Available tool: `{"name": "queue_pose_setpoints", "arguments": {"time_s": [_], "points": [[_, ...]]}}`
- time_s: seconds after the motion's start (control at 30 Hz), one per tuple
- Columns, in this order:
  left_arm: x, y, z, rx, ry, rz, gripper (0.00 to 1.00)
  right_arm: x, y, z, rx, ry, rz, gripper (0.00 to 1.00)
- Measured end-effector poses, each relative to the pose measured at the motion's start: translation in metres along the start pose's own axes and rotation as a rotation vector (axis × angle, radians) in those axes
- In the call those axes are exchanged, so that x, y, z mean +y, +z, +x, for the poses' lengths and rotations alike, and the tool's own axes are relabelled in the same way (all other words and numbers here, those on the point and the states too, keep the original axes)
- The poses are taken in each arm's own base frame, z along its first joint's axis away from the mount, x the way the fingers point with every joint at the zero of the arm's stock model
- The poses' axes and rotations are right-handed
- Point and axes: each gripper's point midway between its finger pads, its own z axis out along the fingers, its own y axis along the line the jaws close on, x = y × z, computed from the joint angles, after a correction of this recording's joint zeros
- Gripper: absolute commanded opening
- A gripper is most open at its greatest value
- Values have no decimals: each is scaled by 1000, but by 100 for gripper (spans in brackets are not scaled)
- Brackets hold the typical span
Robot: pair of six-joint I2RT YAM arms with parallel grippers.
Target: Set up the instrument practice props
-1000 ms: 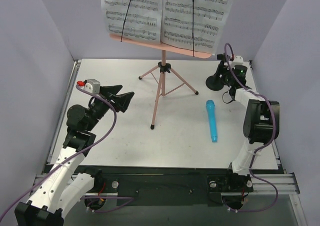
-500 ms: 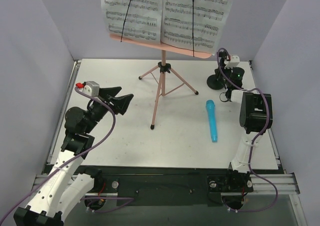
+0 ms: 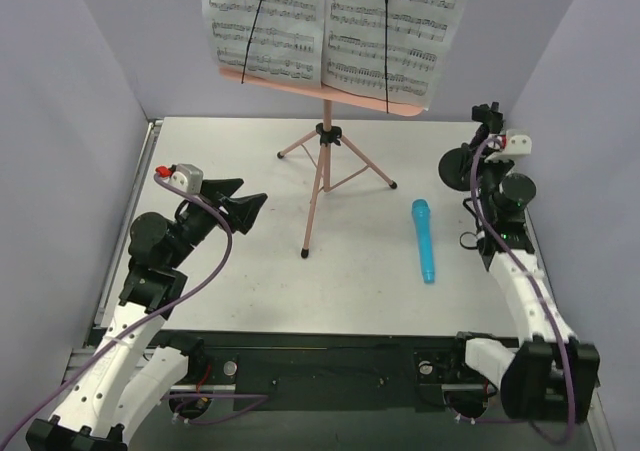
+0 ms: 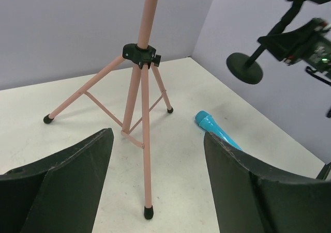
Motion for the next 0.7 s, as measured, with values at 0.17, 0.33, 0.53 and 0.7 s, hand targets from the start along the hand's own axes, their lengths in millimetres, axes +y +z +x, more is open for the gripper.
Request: {"name": "queue_pose_setpoints", "arguments": {"time_s": [0.17,0.33,0.53,0.7], "points": [[-3,-4,2,14,2,6,81,81,-77,-44,-135,53,-192,0],[-5,-9,4,27,-3,13,81,149,-125,28,63,77,-391,0],[-13,-22,-4,1,10,23,82,228,-197,119,296,-23,-678,0],[-17,-30,-6,-13,18,30,83,279,-216,136,283,-41,-816,0]]}}
